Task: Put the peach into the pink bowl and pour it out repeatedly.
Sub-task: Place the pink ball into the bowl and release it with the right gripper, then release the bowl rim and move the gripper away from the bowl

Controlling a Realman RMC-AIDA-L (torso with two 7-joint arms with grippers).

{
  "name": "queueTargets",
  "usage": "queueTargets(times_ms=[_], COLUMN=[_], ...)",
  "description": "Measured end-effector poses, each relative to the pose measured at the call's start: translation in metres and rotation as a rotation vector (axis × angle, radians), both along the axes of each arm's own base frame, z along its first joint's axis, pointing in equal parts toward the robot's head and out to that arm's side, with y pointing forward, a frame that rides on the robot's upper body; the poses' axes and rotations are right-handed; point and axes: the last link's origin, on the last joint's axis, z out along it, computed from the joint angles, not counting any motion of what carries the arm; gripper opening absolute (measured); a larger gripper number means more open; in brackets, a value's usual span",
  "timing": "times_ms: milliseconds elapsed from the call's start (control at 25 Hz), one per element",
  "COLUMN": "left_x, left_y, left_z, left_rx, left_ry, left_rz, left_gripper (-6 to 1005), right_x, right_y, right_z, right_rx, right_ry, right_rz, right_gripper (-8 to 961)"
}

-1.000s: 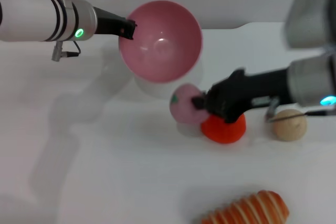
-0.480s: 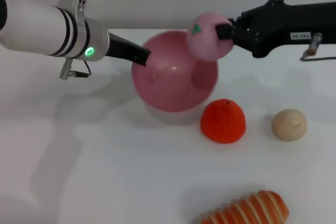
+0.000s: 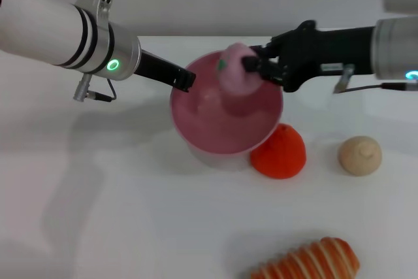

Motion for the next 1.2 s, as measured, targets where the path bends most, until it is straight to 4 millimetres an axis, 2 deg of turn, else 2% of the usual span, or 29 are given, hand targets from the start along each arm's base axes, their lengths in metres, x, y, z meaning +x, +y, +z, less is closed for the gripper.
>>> queueTargets(times_ms=[160, 360, 480, 600, 680, 720, 800, 960, 1000, 1040, 1200], left_x=[0.0, 0.0, -0.001, -0.001, -0.002, -0.002, -0.005, -0.009, -0.01, -0.01, -0.012], left_y=[0.0, 0.0, 0.001, 0.001, 0.001, 0.0, 0.0, -0.001, -0.001, -0.001, -0.002], left_z=[0.0, 0.0, 0.0, 0.0, -0.001, -0.001, -0.001, -0.002, -0.003, -0.004, -0.005], left_rx=[-0.001, 0.001, 0.003, 0.002, 0.002, 0.002, 0.002, 0.004, 0.006, 0.008, 0.021], left_ry=[-0.01, -0.013, -0.013, -0.012, -0.012, -0.012, -0.013, -0.012, -0.012, -0.012, -0.038], left_rz=[0.003, 0.005, 0.006, 0.006, 0.007, 0.008, 0.014, 0.022, 0.023, 0.023, 0.027], left_gripper=[101, 101, 101, 101, 101, 101, 102, 102, 102, 102, 102], right_x=[-0.003, -0.004, -0.006, -0.006, -0.005, -0.001, 0.002, 0.032, 0.056, 0.056, 0.102], right_y=[0.002, 0.002, 0.001, -0.001, -0.004, -0.01, -0.014, -0.028, -0.034, -0.034, -0.05], right_z=[-0.006, -0.003, 0.001, 0.014, 0.029, 0.046, 0.054, 0.086, 0.102, 0.102, 0.122], right_rx=[0.015, 0.028, 0.043, 0.081, 0.133, 0.203, 0.244, 0.449, 0.586, 0.586, 0.873], right_ry=[-0.009, -0.004, 0.013, 0.078, 0.167, 0.278, 0.333, 0.555, 0.642, 0.642, 0.744], right_rz=[0.015, 0.02, 0.027, 0.051, 0.087, 0.123, 0.149, 0.217, 0.235, 0.235, 0.24], right_gripper=[159, 178, 406, 493, 551, 551, 551, 551, 551, 551, 551])
